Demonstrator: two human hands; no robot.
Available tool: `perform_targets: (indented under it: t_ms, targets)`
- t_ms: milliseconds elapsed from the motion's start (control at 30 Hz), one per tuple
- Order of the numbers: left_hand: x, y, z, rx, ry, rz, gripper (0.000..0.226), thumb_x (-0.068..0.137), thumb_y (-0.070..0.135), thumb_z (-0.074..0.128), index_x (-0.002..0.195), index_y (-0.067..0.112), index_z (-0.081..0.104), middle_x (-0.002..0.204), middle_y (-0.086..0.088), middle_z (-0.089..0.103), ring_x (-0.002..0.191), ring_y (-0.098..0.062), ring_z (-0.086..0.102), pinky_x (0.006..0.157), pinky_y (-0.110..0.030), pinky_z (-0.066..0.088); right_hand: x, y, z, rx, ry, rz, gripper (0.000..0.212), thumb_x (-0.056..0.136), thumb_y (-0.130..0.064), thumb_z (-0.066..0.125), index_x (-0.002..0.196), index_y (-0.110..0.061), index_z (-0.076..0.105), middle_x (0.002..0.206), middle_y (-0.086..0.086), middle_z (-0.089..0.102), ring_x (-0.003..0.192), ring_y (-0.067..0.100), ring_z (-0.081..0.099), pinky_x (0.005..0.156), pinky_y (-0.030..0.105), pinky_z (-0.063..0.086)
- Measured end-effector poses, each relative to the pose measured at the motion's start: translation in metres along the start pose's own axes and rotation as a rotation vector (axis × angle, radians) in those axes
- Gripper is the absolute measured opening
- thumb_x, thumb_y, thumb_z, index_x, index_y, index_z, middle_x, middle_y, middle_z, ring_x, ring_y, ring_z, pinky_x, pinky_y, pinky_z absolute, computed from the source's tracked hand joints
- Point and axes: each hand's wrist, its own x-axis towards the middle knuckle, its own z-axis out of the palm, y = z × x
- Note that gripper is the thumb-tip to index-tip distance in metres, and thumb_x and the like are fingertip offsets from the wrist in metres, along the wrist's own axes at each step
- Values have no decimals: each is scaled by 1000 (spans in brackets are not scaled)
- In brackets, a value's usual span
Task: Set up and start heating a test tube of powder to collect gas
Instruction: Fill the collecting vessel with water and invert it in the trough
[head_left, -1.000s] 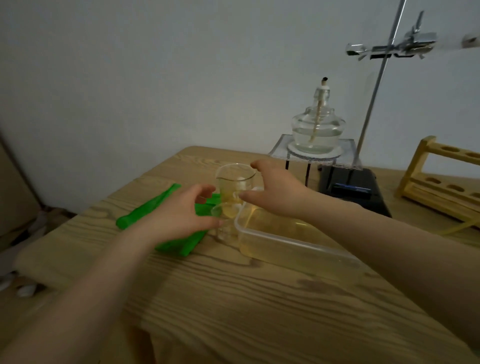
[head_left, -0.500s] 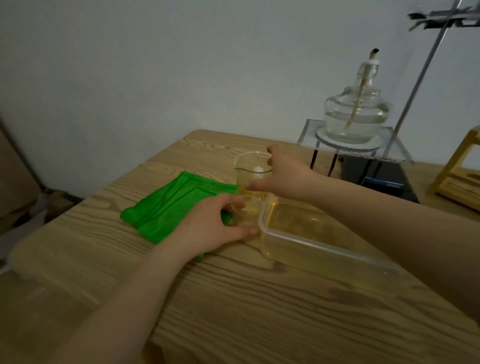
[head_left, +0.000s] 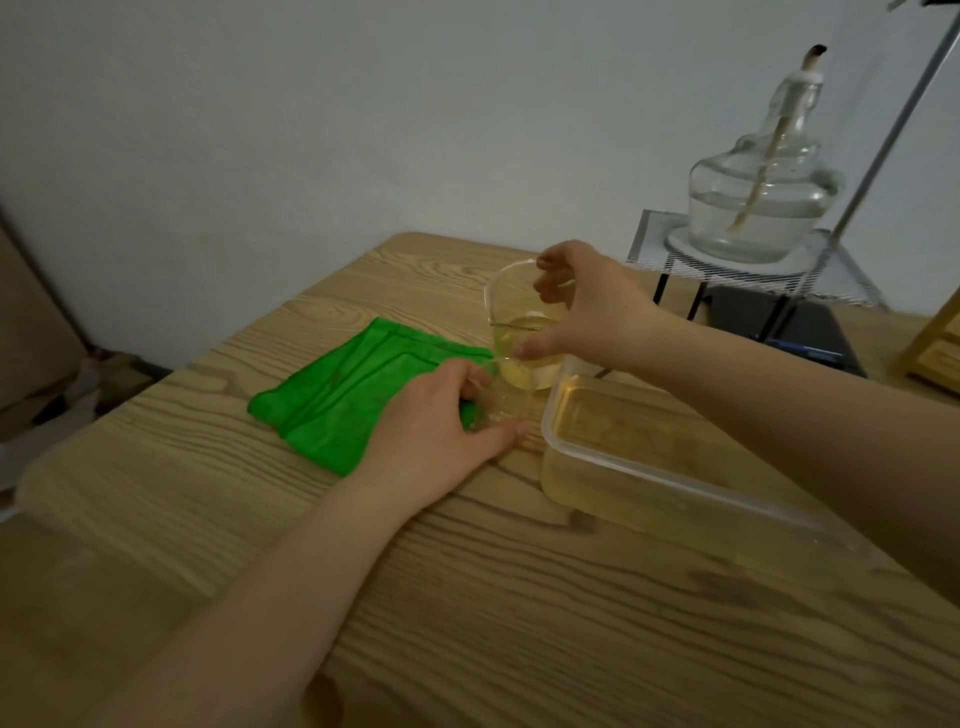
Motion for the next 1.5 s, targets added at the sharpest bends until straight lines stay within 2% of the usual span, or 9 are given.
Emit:
perform_targets:
  t_ms: [233, 500, 700, 1033, 1167, 1333, 1500]
  targets:
    - [-1, 0, 0, -14, 8, 20, 57, 71, 59, 67, 117, 28, 53, 112, 11, 59, 101, -7, 52, 82, -26, 42, -8, -3, -5, -119, -13, -175, 91, 59, -11, 86, 136, -15, 39, 133, 4, 52, 121, 14, 51, 97, 26, 44]
    - [-2, -1, -1, -9, 2, 19, 58, 72, 59, 67, 119, 28, 52, 114, 10, 59, 103, -7, 52, 83, -26, 42, -9, -1, -6, -270, 21, -319, 83, 66, -11, 80, 137, -17, 38, 136, 1, 49, 124, 12, 47, 91, 13, 32]
    - [-2, -1, -2, -12, 7, 18, 58, 71, 59, 67, 117, 27, 53, 112, 10, 60, 103, -7, 53, 82, -26, 42, -9, 0, -2, -367, 25, -406, 78, 69, -8, 78, 136, -16, 40, 136, 5, 48, 121, 18, 49, 85, 10, 28]
    - [-2, 1, -3, -20, 14, 17, 58, 72, 58, 68, 118, 26, 54, 111, 11, 59, 102, -7, 53, 83, -27, 42, -10, -1, -1, -415, 29, -475, 77, 70, -5, 75, 137, -17, 39, 138, 3, 45, 120, 21, 50, 92, 25, 39]
    - [-3, 1, -3, -25, 21, 21, 56, 72, 56, 69, 117, 26, 55, 106, 13, 56, 97, -3, 49, 79, -24, 38, -9, 1, -2, -411, 28, -487, 76, 71, -8, 76, 137, -16, 39, 138, 4, 45, 120, 21, 50, 93, 24, 38]
    - [-3, 1, -3, -20, 21, 20, 54, 72, 57, 69, 115, 27, 54, 102, 15, 53, 96, -3, 49, 78, -23, 37, -10, 1, -3, -415, 48, -514, 74, 72, -10, 75, 137, -16, 40, 137, 5, 46, 119, 24, 51, 93, 40, 46]
    - [-3, 2, -3, -19, 20, 20, 54, 72, 56, 68, 115, 27, 55, 103, 14, 54, 99, -6, 51, 80, -25, 40, -9, 1, -4, -432, 57, -534, 73, 71, -8, 74, 135, -16, 40, 136, 6, 47, 116, 27, 53, 88, 46, 48]
